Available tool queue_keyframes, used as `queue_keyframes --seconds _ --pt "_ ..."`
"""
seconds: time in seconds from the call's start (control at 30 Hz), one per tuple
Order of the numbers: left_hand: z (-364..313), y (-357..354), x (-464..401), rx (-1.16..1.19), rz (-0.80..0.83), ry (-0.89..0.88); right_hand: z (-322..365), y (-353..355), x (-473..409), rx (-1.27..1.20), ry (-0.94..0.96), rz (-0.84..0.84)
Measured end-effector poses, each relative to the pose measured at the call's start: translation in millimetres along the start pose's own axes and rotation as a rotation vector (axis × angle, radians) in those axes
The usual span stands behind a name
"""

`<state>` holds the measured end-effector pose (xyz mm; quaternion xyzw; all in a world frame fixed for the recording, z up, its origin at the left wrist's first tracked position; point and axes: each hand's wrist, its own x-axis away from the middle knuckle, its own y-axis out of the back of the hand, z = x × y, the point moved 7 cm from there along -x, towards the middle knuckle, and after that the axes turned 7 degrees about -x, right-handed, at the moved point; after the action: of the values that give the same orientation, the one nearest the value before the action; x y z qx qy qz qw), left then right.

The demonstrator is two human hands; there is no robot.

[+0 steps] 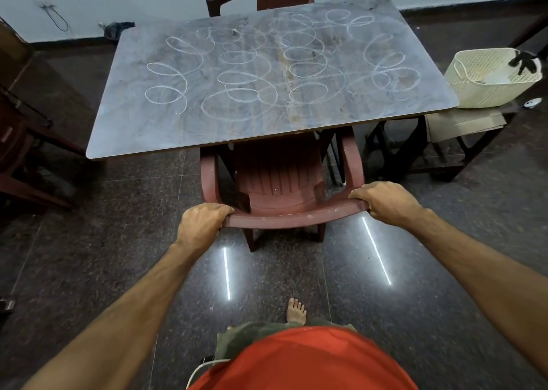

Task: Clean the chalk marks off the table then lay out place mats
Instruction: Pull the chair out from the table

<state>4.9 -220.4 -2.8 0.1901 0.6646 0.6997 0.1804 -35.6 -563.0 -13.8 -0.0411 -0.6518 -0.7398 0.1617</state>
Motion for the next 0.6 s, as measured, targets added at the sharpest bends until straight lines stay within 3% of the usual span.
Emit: queue_keyframes --seconds 0.6 --pt "-2.4 -2.6 3.9 0.075 -0.099 0.021 0.1 1.9 1.0 0.049 0.037 0.020"
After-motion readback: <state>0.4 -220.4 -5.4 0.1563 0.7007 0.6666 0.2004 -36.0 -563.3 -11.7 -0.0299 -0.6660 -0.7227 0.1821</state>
